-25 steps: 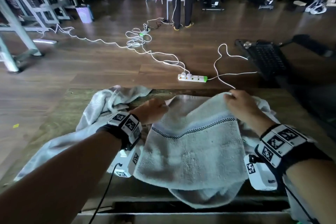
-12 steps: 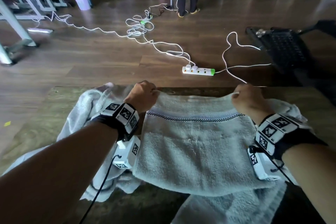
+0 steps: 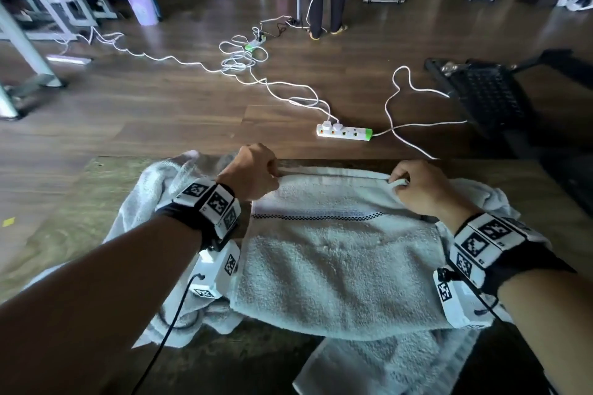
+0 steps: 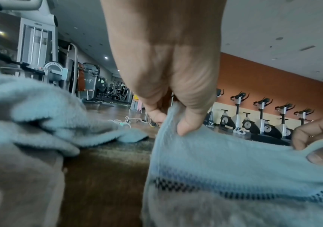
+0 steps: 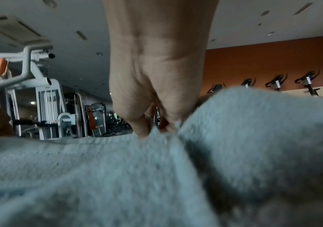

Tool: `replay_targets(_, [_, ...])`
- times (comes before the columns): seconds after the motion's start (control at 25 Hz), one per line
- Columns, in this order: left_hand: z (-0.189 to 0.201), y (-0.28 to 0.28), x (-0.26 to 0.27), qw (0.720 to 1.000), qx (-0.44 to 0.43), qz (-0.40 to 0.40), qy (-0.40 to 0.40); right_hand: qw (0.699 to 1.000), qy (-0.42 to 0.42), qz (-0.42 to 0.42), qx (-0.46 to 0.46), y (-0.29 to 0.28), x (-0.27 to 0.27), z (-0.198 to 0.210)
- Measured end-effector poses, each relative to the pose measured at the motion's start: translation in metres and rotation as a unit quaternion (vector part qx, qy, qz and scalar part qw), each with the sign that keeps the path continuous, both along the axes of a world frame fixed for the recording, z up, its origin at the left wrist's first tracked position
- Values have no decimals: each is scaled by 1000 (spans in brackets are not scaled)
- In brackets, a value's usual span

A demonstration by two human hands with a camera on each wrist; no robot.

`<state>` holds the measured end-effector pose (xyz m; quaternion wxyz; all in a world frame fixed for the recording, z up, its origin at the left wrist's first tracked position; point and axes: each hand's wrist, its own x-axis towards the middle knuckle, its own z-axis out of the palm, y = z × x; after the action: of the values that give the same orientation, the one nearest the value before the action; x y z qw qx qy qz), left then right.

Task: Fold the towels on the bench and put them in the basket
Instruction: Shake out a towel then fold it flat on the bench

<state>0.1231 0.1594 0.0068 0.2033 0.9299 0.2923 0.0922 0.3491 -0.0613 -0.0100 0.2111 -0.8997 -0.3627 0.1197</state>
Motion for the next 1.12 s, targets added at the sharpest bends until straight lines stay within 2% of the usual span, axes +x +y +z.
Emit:
replay_targets(0.12, [27,-7,-20,1000,-12,-11,18,997,-6,33,68,-19,-15,24])
replay_targets(0.28, [71,-26,-58,998,-40,15,-37,981,-34,64,182,-59,-37,66])
replay_targets(0.36, [91,-39,-80,996,-58,27,-68,975,-38,65,208,-80,-49,84])
replay_targets(0.52, [119,-68,-111,995,-41,25,-87,968,-8,29,251,-111,-69,108])
replay_targets(0.64, [132,-87,-132,993,-67,16,-101,958,5,43,284,-130,-81,121])
replay_targets(0.8, [135,-101,-155,986,-95,24,-134,959,-5,56,276,-153,-95,126])
replay_targets(0.92, [132,-114,-164,986,-102,22,-128,967,-46,75,238,-165,-109,125])
replay_targets(1.12, [112,-123,-174,997,-35,-32,-66,979,-79,45,184,-181,-130,114])
